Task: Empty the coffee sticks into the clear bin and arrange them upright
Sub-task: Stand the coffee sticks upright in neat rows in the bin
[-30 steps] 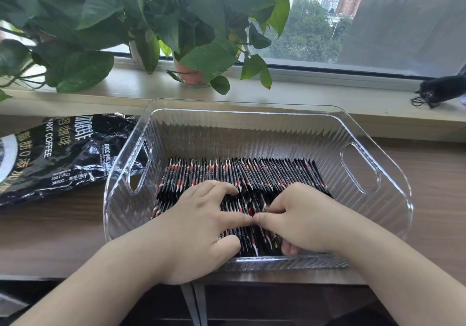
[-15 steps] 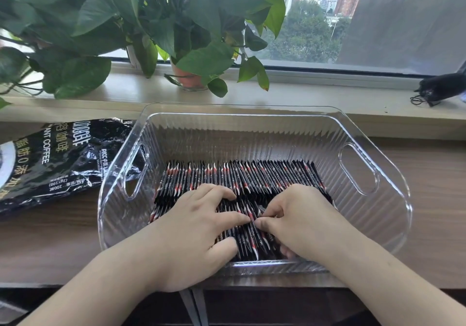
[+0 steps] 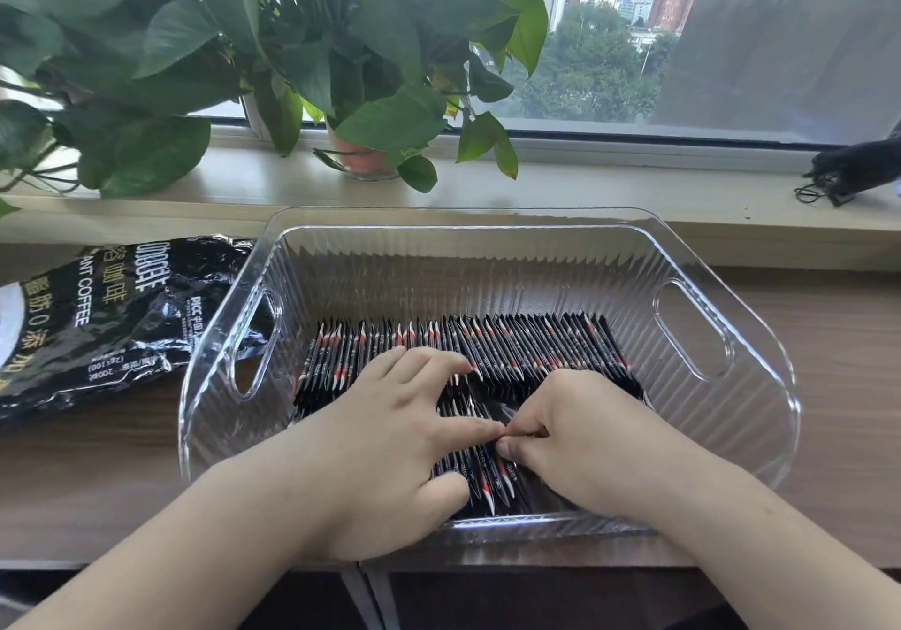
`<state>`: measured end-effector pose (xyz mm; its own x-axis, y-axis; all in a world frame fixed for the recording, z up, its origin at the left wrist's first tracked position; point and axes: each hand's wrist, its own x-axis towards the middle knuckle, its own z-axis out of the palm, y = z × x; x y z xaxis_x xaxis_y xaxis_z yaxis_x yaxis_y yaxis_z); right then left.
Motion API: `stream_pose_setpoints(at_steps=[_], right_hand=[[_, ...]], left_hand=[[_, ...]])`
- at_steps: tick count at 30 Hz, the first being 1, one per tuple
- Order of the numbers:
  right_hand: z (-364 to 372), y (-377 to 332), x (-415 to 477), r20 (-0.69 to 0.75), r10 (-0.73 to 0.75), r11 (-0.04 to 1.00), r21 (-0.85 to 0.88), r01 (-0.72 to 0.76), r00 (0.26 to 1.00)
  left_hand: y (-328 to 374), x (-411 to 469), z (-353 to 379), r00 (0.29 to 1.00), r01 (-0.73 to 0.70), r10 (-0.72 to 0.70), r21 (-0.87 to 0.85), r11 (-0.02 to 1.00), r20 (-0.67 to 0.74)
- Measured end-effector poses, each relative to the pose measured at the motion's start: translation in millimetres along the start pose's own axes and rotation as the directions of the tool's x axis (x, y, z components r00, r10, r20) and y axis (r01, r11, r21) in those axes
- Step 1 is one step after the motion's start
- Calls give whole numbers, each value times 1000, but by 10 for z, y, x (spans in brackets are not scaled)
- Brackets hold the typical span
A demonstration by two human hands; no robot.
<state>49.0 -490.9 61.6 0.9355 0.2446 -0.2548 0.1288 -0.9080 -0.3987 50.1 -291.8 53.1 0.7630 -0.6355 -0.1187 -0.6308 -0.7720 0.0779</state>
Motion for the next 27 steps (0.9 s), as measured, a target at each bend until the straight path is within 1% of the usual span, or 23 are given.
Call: stream_pose_setpoints(at_steps=[3, 6, 8, 10, 12, 16, 18, 19, 21, 23, 27], right_hand=[[-20, 45, 7, 53, -3, 1000, 25, 2, 999], [-25, 71, 40, 89, -21, 999, 26, 19, 996], [-24, 63, 33, 87, -20, 998, 56, 15, 996], [-39, 67, 15, 11, -14, 993, 120, 12, 1000], [-80, 88, 0, -119, 5, 985, 171, 15, 993], [-162, 110, -24, -319, 28, 959, 277, 65, 947], [-211, 150, -26, -387, 76, 919, 385, 86, 919], [-228, 175, -25, -397, 96, 913, 400, 78, 913], [-231, 209, -17, -338, 82, 950, 310, 29, 937], [-175, 194, -5, -240, 57, 987, 158, -19, 969], [-28, 138, 30, -176, 4, 994, -106, -23, 984]], left_hand=[[1, 45, 20, 1000, 7, -7, -48, 999, 1], [23, 121, 43, 1000, 9, -9, -17, 1000, -23], [31, 143, 57, 999, 9, -9, 8, 1000, -36], [19, 139, 67, 999, 7, -7, 10, 1000, -44], [2, 143, 62, 999, 2, -2, 2, 1000, -53], [-16, 168, 85, 998, 4, -4, -4, 1000, -61], [-17, 167, 96, 997, 5, -5, -1, 1000, -74], [-18, 164, 100, 997, 4, -5, -2, 1000, -81], [-16, 167, 100, 996, 2, -3, -11, 1000, -88], [-15, 172, 106, 996, -2, 0, -19, 1000, -89], [-26, 169, 127, 994, -3, 0, -25, 1000, -110]])
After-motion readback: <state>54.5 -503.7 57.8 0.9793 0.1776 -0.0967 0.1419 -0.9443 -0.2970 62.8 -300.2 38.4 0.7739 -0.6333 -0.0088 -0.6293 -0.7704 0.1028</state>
